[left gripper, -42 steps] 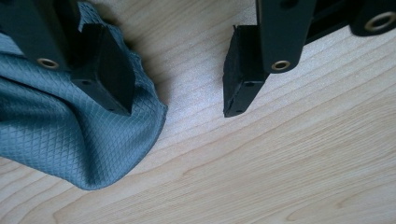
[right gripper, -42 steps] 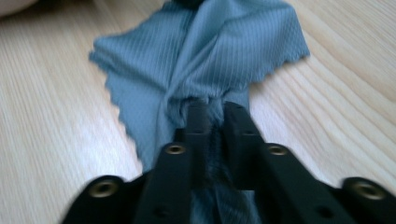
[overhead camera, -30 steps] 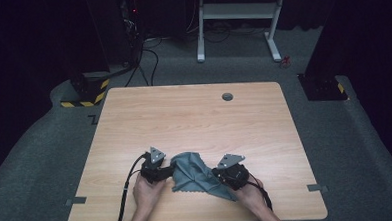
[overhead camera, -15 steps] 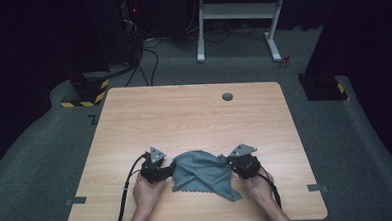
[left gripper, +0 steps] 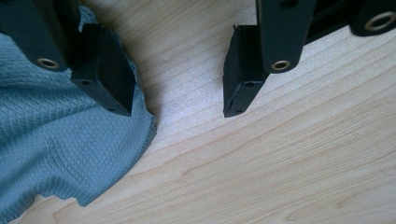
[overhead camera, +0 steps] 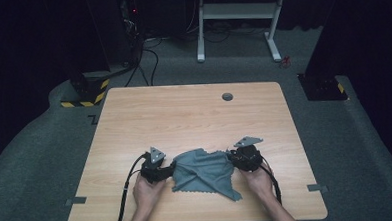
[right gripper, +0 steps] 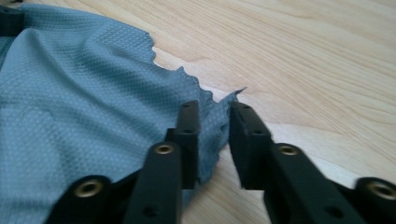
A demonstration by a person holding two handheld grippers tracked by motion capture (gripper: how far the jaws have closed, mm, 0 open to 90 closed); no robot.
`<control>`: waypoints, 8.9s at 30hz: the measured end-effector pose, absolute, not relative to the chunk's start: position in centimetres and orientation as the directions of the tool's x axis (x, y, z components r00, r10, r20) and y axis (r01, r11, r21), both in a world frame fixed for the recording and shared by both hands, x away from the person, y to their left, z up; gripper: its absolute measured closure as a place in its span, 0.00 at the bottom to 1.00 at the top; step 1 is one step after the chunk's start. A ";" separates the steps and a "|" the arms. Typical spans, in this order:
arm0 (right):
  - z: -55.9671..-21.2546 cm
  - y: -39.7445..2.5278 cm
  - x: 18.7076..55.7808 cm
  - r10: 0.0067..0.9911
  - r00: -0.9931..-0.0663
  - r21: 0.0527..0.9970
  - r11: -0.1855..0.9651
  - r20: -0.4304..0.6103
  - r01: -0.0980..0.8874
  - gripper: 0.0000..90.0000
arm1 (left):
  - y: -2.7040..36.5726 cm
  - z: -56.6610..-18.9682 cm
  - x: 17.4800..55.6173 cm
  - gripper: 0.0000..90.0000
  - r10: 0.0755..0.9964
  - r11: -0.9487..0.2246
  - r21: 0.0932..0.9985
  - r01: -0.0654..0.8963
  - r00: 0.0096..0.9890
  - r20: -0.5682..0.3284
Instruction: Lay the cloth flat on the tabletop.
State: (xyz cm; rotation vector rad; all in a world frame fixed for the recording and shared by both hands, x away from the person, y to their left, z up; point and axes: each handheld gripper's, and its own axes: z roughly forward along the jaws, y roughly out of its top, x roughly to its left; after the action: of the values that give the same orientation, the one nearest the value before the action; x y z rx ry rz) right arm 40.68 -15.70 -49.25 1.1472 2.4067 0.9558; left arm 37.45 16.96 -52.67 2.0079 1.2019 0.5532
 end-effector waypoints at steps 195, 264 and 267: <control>-49.7 -20.4 43.3 0.830 -0.557 0.746 0.358 0.020 0.561 0.93 | 17.3 -49.4 41.0 0.60 0.858 -0.327 0.722 0.609 0.512 -0.043; -50.1 -17.2 30.7 0.636 -0.771 0.735 0.538 -0.033 0.413 0.87 | 16.4 -50.8 30.5 0.79 0.764 -0.427 0.655 0.623 0.636 -0.107; -50.5 -14.7 31.7 0.598 -0.801 0.729 0.563 -0.034 0.390 0.88 | 16.1 -50.5 31.2 0.74 0.782 -0.415 0.675 0.610 0.618 -0.078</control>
State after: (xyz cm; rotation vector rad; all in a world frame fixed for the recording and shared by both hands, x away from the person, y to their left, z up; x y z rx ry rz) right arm 31.67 -14.67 -50.51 0.8172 2.5220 1.0745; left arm 31.24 16.13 -50.49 2.1615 1.0875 0.3265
